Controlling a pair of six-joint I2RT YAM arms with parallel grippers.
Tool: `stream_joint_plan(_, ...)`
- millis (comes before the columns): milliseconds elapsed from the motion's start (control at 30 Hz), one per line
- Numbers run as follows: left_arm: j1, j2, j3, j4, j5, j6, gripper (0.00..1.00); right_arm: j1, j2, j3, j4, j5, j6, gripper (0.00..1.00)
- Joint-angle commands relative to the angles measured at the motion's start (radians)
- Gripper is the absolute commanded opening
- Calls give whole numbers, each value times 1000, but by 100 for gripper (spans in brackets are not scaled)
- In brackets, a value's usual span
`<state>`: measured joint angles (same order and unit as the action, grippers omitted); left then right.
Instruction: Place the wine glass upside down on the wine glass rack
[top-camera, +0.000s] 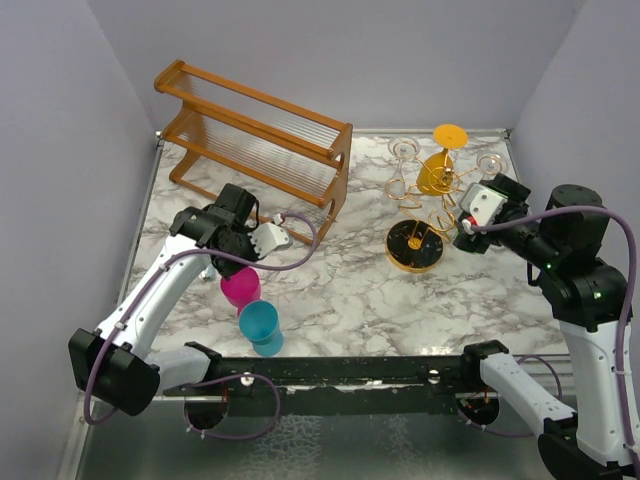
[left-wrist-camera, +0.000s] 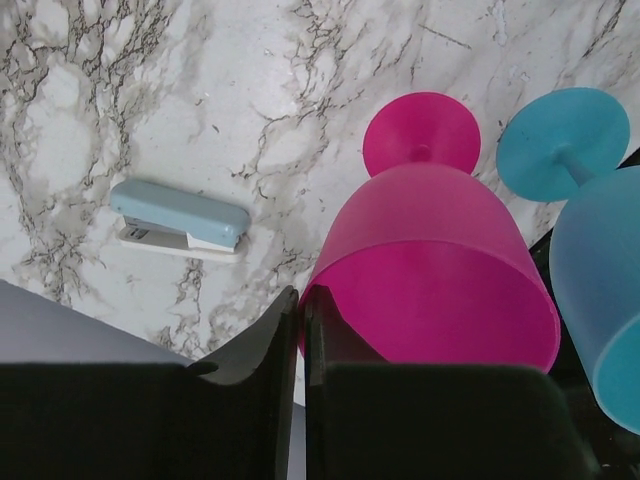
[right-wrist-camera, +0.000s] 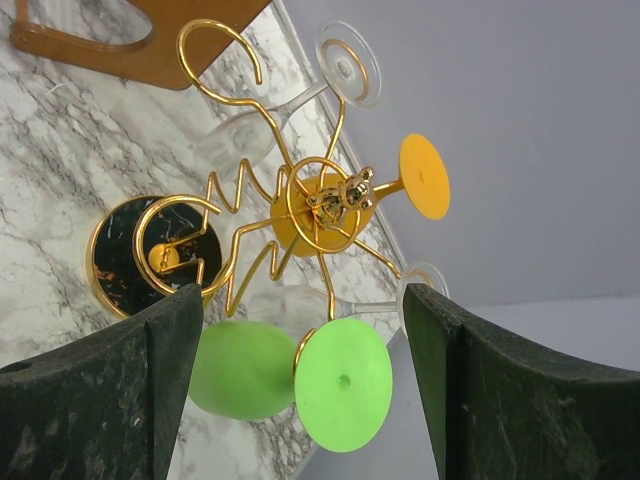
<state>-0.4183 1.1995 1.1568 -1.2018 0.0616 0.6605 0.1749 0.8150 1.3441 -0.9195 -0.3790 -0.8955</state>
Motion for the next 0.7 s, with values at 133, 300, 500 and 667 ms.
stream_joint_plan(133,6,68,58,6,-140,32,0,-5,-1,8,10,0,0,81)
stream_joint_plan(300,6,100,141,11,-189,24,0,-5,7,18,27,21,20,81)
stream_joint_plan(500,6,98,235,42,-170,22,0,-5,31,-3,122,170,65,82)
stream_joint_plan(667,6,81,317,34,-84,21,0,-5,52,15,140,158,107,82)
